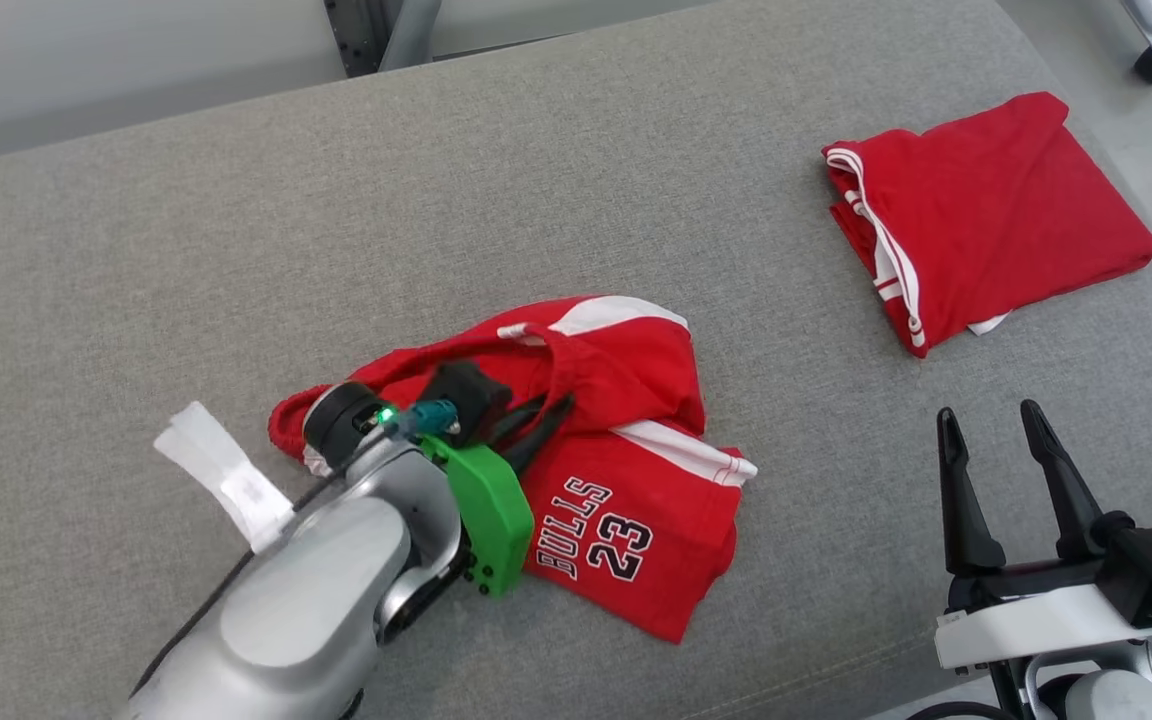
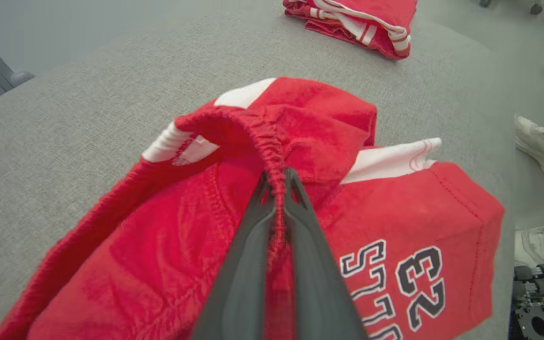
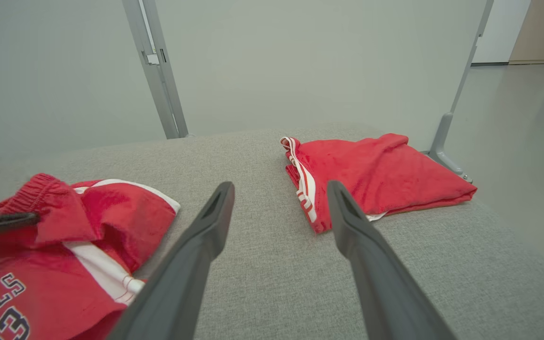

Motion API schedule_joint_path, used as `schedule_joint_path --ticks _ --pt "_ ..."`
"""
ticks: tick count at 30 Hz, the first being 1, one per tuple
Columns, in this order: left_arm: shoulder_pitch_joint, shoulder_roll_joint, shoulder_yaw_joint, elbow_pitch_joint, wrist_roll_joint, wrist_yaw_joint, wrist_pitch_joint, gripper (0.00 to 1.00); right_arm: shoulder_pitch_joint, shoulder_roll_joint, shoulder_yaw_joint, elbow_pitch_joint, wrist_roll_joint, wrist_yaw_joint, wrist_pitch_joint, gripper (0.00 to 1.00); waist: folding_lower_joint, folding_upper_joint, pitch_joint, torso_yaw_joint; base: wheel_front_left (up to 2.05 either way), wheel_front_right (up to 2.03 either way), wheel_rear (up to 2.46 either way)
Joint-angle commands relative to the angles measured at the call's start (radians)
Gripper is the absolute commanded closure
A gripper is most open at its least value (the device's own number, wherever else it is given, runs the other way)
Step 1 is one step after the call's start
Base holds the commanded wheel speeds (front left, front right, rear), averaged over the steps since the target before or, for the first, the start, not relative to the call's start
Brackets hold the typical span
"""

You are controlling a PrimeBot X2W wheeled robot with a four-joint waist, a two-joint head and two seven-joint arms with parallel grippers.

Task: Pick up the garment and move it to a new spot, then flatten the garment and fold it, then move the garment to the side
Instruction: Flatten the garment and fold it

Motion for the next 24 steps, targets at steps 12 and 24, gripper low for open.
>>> schedule_joint_path --ticks 12,24 --pt "-0.225 0.040 0.290 0.197 -0.254 0.173 0.072 1.00 -0.049 -0.001 0.047 0.003 0.023 -0.002 -0.004 0.00 0.0000 -0.0001 0.053 -0.050 0.00 0.00 0.00" --pt "-0.249 0.077 0.301 0.435 -0.257 0.158 0.042 0.00 -0.048 -0.001 0.046 0.008 0.006 -0.002 -0.004 0.00 0.0000 -0.0001 0.074 -0.048 0.00 0.00 0.00"
